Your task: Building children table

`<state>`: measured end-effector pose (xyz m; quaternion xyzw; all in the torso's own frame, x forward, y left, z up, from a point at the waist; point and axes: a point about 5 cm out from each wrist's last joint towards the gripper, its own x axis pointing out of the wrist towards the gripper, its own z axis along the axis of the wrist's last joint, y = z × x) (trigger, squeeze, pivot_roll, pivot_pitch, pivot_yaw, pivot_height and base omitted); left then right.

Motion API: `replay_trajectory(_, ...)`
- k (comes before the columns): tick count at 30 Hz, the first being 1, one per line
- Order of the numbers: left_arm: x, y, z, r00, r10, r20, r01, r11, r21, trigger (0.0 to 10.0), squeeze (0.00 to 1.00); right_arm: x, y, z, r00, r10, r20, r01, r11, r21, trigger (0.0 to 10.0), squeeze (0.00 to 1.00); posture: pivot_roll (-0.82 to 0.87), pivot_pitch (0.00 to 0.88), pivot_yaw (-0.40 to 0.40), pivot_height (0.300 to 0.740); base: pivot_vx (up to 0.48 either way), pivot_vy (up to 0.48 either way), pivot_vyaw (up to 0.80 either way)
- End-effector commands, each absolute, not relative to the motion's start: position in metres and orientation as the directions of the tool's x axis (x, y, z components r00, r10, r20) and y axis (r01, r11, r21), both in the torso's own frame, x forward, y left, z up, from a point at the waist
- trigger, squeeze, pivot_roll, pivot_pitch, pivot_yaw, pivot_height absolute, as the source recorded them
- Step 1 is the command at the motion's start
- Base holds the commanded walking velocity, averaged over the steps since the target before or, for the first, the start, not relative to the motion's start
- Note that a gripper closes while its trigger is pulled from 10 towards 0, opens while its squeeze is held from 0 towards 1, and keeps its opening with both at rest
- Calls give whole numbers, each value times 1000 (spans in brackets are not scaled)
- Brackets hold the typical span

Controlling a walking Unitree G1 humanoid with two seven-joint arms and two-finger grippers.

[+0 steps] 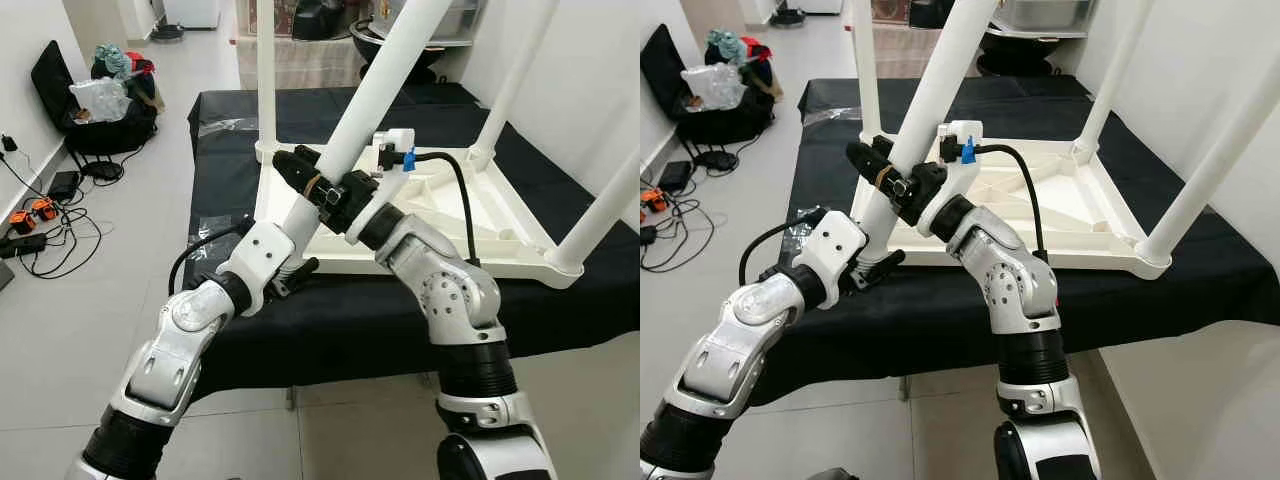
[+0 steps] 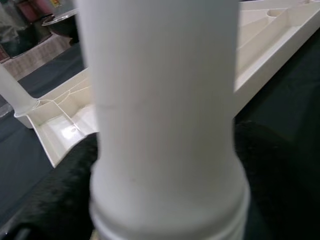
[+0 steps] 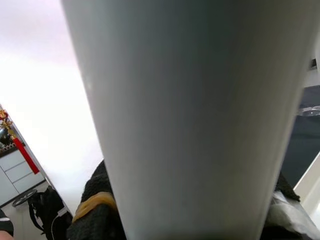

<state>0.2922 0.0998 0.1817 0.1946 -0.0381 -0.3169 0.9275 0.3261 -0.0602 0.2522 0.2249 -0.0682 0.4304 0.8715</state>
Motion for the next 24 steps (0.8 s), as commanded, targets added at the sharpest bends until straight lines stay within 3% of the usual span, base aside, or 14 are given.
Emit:
replay_trajectory(1,289,97,176,781,-620,-68,594,706,385,10000,1000,326,-56,263,597,720,354,-801,510,315,0,0,44,14,-52,740,0,0,0)
replay_trajectory(3,291,104,173,796,-599,-89,578,708,405,10000,1000,328,-59,266,605,709,362,-795,518,314,0,0,43,15,-53,740,0,0,0)
replay_trajectory(4,293,113,170,816,-569,-101,554,720,418,10000,0,331,-63,269,613,698,371,-790,527,313,0,0,41,16,-49,740,0,0,0)
replay_trajectory(10,297,149,160,873,-465,-145,479,765,432,10000,0,338,-74,277,636,664,393,-771,559,304,0,0,41,13,-50,740,0,0,0)
replay_trajectory(16,296,167,158,905,-401,-143,421,790,445,10000,0,344,-85,279,669,633,390,-741,613,275,0,0,42,0,-49,740,0,0,0)
replay_trajectory(21,284,152,160,900,-422,-111,426,795,431,10000,0,354,-108,274,792,489,366,-578,794,189,0,0,40,0,-53,740,0,0,0)
replay_trajectory(24,281,147,161,895,-434,-102,434,792,430,10000,0,355,-113,272,814,456,360,-538,826,169,0,0,40,0,-53,740,0,0,0)
